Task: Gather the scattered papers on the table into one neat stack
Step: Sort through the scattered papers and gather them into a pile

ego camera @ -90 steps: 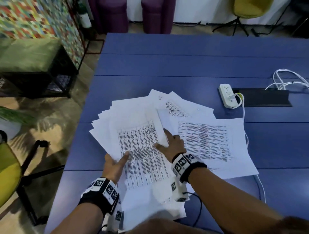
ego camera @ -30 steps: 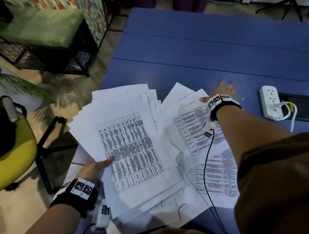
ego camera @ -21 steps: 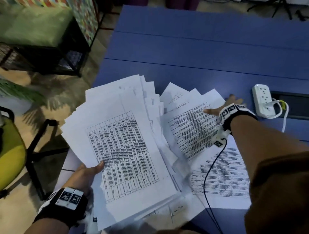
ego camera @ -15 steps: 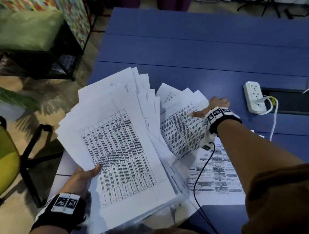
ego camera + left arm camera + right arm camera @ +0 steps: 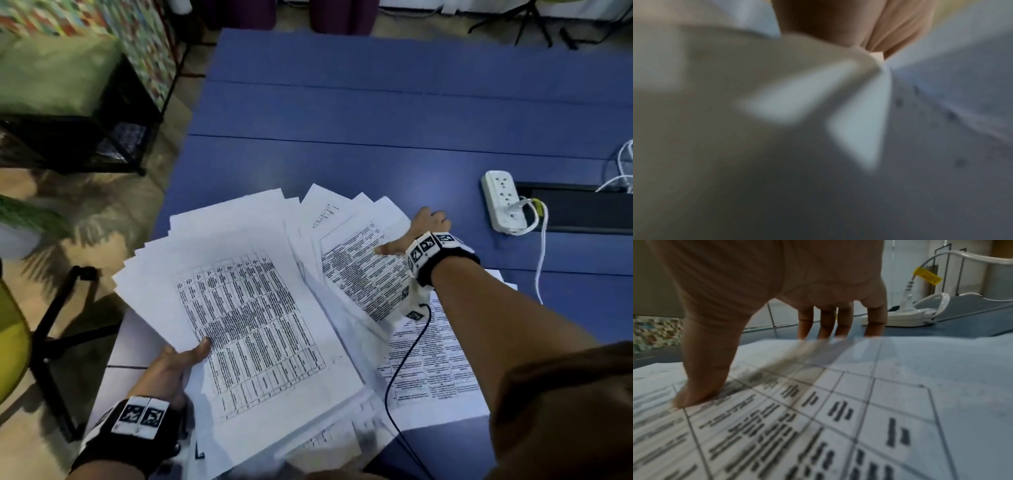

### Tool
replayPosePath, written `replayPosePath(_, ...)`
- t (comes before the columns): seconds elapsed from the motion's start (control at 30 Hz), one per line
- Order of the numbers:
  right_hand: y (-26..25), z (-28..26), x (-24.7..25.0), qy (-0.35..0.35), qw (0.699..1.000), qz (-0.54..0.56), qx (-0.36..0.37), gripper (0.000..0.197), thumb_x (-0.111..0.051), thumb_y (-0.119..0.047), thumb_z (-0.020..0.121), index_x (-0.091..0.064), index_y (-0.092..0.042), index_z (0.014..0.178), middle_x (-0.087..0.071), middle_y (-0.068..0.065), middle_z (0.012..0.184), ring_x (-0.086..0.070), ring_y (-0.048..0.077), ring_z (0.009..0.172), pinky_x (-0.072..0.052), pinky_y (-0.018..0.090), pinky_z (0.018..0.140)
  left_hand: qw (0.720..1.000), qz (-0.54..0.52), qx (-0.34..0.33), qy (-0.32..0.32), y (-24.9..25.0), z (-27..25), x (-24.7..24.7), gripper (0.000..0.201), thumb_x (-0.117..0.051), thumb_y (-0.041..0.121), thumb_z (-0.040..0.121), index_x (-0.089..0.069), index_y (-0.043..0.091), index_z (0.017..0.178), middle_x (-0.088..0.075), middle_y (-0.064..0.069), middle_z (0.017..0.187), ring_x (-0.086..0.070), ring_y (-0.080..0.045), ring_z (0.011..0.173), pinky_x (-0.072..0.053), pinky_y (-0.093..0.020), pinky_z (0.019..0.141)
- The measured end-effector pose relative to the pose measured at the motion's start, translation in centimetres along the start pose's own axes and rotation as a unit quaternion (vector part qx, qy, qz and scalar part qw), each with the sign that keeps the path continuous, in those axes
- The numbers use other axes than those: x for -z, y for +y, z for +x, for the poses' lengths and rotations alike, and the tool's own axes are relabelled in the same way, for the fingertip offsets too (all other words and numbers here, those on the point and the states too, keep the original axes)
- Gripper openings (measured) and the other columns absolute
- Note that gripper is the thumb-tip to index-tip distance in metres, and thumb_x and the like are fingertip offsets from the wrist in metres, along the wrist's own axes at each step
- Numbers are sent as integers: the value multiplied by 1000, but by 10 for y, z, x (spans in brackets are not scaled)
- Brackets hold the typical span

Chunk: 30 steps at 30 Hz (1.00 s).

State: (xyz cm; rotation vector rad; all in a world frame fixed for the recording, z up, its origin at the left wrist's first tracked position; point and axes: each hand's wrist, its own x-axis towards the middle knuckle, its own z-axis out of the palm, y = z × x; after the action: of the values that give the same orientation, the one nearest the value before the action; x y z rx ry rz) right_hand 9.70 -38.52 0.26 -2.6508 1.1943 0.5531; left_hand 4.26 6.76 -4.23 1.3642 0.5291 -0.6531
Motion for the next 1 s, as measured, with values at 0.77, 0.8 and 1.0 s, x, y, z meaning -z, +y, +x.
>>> replayPosePath(0.77,-2,-28,62,30,989,100,106,41,-79,-28,76,-68,-5,108,-68,12,93,-65,30,89,-49,31,72,999,-29,11,14,16,-21,-23,32,-69,10,81,-66,7,113,-75,-13,98,-74,-28,77,-57,-38,64)
replayPosePath(0.8,-3,-36,78,69,987,94,113,37,-76,-26,78,-68,-7,108,-68,14,94,-65,31,88,-49,31,71,999,-31,13,14,19,-23,-27,30,-66,8,84,-65,5,114,-76,-10,91,-74,-24,72,-56,-32,55)
replayPosePath(1.0,8,-101,172,277,930,165,175,10,-61,-20,83,-67,-13,86,-65,18,80,-63,35,81,-49,37,65,997,-21,53,45,11,-19,-22,78,-85,21,70,-47,-5,134,-68,-20,105,-73,-28,74,-58,-34,55)
